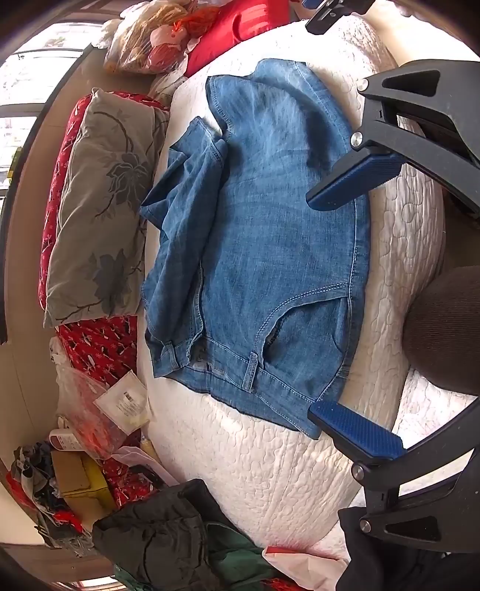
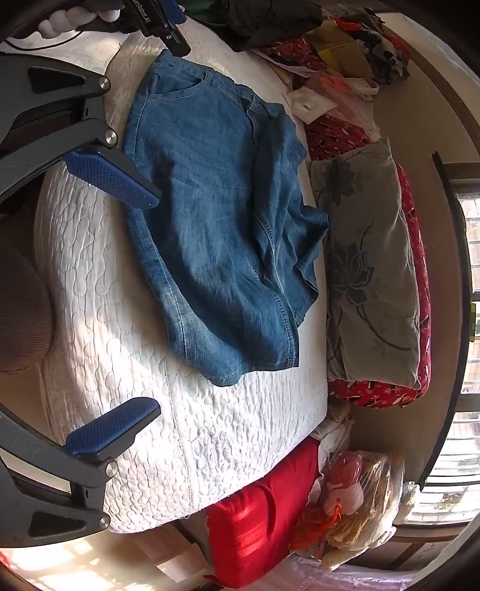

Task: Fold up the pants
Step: 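Move both grippers toward the hem end of the blue jeans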

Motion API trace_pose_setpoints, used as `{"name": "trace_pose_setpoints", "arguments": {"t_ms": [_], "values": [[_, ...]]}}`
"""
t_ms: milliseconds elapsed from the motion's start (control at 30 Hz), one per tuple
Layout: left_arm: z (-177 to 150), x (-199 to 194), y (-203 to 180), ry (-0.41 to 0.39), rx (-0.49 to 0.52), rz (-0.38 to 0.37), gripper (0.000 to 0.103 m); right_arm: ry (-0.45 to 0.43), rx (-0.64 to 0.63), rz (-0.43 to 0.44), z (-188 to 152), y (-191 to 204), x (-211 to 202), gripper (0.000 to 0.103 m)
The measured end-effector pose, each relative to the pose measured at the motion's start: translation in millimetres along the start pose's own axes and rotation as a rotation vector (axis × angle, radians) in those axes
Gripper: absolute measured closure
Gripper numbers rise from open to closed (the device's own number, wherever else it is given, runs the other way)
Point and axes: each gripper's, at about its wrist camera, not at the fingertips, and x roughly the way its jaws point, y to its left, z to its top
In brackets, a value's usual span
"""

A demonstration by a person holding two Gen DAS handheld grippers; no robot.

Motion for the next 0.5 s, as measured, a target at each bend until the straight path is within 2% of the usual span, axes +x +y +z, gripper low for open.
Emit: {"name": "trace_pose_setpoints", "arguments": {"t_ms": [500], "values": [[4.6, 0.7, -4.6, 0.015, -0.003, -0.010, 0.000, -0.002, -0.002, -0.005, 3.4, 6.0, -0.3, 0.000]]}}
